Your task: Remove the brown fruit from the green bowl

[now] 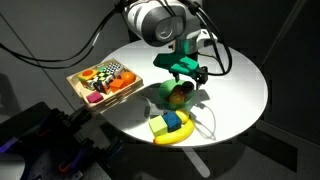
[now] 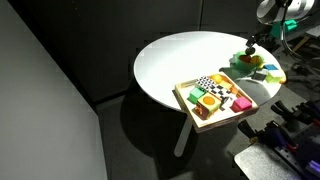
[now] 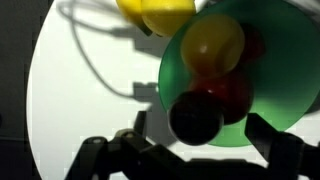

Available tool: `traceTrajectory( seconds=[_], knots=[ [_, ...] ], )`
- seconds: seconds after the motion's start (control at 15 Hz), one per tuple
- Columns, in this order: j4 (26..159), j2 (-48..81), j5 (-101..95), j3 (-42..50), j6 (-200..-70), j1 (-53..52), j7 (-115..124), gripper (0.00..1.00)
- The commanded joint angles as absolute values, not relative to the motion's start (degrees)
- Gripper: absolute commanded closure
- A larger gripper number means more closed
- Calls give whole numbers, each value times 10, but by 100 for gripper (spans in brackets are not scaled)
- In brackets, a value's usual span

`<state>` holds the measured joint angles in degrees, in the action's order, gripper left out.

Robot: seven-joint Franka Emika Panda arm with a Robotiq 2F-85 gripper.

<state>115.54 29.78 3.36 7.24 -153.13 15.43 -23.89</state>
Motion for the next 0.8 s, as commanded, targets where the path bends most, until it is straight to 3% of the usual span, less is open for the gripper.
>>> traceTrajectory(
  seconds=[0.0,0.13,0.2,0.33,0.53,0.73],
  knots=[
    [1128,320,14,59,-1534,169,-234,0],
    [1121,329,9,58,-1535,167,-232,0],
    [1118,332,9,57,-1536,168,-232,25],
    [1114,338,7,56,-1537,167,-230,34],
    [1116,333,12,51,-1525,170,-229,62],
    [1133,312,15,48,-1522,171,-229,64]
  ],
)
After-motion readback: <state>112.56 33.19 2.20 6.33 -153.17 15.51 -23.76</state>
